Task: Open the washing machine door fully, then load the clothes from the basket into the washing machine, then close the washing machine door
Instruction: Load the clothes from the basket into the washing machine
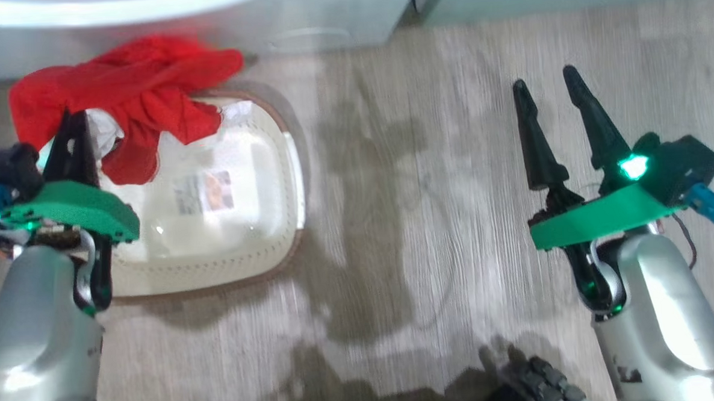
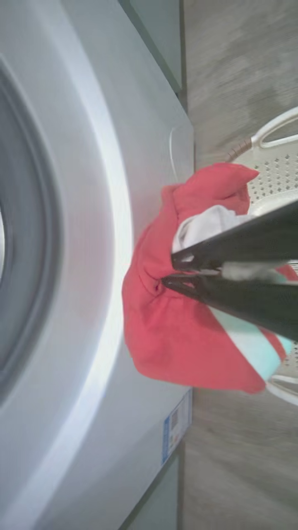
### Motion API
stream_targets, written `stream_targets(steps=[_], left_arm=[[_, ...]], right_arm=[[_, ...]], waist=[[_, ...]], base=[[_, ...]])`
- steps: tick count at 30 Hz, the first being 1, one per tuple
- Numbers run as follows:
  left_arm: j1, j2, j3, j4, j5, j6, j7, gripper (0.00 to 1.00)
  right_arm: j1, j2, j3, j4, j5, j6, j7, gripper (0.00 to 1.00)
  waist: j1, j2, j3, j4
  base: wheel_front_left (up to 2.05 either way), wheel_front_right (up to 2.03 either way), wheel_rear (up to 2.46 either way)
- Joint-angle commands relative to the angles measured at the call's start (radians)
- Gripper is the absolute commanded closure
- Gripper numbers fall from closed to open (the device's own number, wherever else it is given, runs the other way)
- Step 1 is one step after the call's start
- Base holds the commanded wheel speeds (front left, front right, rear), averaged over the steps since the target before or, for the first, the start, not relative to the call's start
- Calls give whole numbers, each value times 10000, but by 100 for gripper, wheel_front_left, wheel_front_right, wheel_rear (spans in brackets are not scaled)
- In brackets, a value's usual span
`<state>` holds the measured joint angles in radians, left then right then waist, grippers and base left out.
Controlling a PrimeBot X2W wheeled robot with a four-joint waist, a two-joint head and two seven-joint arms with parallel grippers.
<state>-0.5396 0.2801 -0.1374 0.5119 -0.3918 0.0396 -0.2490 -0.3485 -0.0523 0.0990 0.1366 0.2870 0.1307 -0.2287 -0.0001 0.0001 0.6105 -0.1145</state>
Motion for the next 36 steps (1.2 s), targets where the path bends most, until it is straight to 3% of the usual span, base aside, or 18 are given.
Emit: stream_targets(steps=[1, 16, 36], left_arm=[[220, 282, 420, -636, 97, 101, -126, 100], [2100, 98, 544, -4383, 395, 872, -86, 100], [4495, -179, 15, -5766, 845, 1367, 166, 100]], right_arm=[[373, 20, 107, -289, -60, 0, 59, 0], [1030, 20, -177, -237, -339, 0, 627, 0], [2393, 20, -266, -344, -476, 0, 1111, 0]], waist=[[1, -1, -694, 322], [1, -1, -3007, 512], [1, -1, -4984, 623]], base=[[0, 0, 0], [0, 0, 0], [0, 0, 0]])
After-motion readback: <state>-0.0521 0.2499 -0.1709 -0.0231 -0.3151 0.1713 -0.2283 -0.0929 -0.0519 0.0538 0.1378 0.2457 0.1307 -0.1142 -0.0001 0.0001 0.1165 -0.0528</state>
